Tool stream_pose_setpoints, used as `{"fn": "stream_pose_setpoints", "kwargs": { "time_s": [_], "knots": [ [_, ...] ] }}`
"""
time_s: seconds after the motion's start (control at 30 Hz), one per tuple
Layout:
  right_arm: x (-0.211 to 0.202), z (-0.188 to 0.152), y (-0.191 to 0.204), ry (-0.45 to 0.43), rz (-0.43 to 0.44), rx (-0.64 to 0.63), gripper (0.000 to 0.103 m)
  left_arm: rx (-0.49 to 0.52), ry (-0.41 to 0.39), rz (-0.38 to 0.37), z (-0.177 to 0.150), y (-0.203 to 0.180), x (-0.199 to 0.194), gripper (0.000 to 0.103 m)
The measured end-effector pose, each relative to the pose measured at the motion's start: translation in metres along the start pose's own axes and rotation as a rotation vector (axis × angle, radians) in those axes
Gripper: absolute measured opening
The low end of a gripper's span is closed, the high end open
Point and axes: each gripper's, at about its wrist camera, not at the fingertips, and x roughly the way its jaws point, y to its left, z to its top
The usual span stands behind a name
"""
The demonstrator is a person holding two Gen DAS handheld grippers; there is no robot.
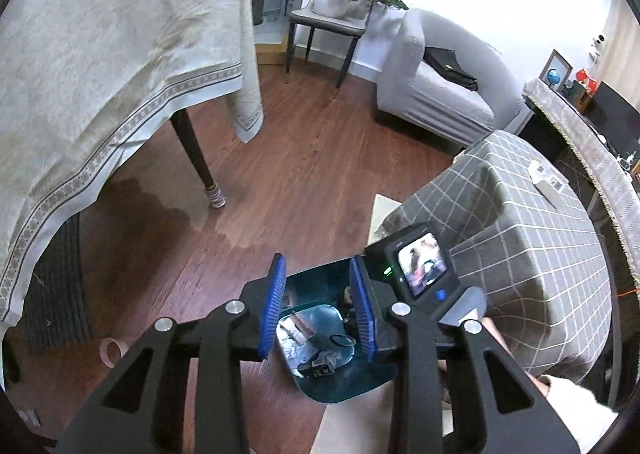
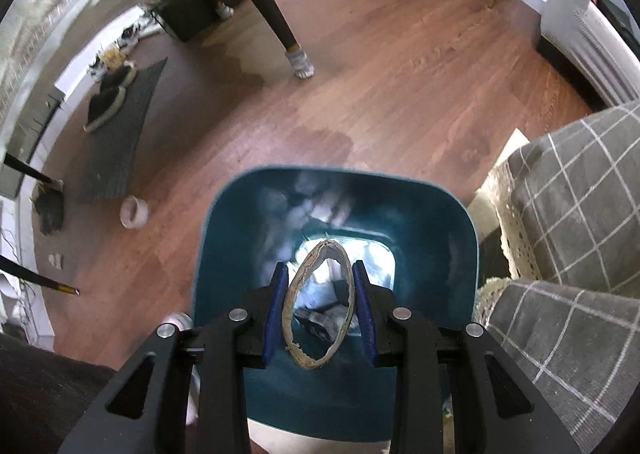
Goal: Collect trash
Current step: 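Release the Face tissue pack into bin with left while right releases tape roll, then withdraw both tools from the bin back toward the table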
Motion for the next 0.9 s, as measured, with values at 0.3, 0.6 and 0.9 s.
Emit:
{"fn": "stream_pose_setpoints", "kwargs": {
  "time_s": [0.3, 0.6, 0.9],
  "knots": [
    [-0.001, -0.015, -0.014, 0.025, -0.019, -0.011, 0.054, 0.017, -0.033, 0.006, 0.010, -0.014, -0.010, 0.035],
    [-0.050, -0.015, -0.007, -0.082, 0.013, -0.052, 0.054, 0.031, -0.086, 0.017, 0.025, -0.030, -0.023, 0.037],
    [-0.105, -0.013, 0.000, -0.204, 0.055, -0.092, 0.054, 0.031, -0.126, 0.030, 0.037, -0.039, -0.030, 0.044]
  ]
}}
